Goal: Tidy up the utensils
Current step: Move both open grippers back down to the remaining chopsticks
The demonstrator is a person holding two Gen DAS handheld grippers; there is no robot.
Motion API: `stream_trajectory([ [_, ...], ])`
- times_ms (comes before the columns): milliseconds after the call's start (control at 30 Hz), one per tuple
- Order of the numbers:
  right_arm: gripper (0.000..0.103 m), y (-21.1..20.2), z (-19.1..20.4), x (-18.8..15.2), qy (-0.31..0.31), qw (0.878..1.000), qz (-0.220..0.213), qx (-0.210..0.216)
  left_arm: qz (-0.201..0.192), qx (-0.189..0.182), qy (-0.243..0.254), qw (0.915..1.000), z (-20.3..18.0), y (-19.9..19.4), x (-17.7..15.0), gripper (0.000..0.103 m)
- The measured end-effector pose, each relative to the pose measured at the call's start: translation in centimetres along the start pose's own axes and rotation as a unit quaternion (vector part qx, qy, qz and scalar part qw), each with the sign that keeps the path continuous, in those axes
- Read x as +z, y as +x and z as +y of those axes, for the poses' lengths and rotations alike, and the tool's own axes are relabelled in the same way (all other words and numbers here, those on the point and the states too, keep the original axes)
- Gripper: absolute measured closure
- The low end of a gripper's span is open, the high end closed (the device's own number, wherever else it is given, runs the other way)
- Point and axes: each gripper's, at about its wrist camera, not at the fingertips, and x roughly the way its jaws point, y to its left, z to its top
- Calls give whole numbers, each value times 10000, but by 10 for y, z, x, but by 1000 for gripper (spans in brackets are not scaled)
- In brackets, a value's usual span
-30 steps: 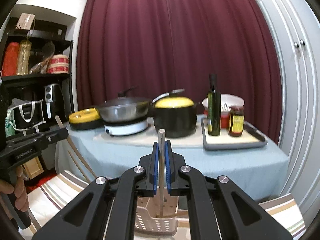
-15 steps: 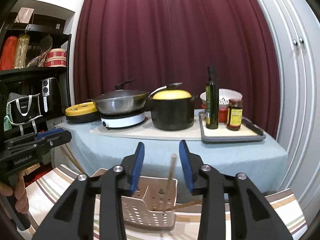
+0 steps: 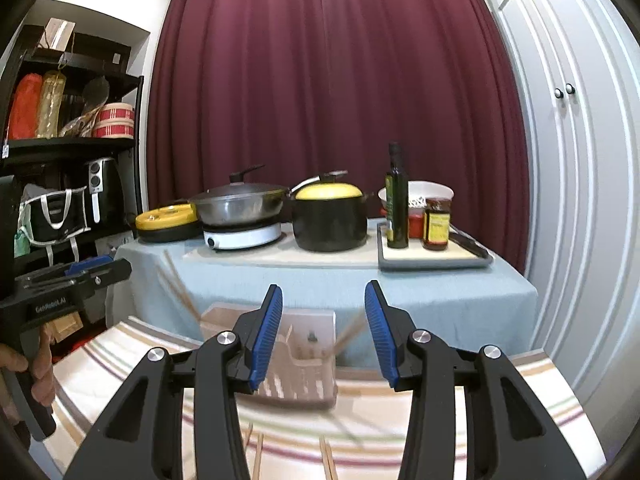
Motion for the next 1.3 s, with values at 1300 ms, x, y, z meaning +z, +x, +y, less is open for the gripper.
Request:
stream_trajectory([
  [1300,79,-51,-13,-205,197,9810,1925,-125,1563,164,-2,9876,-9,-49,-202,52],
])
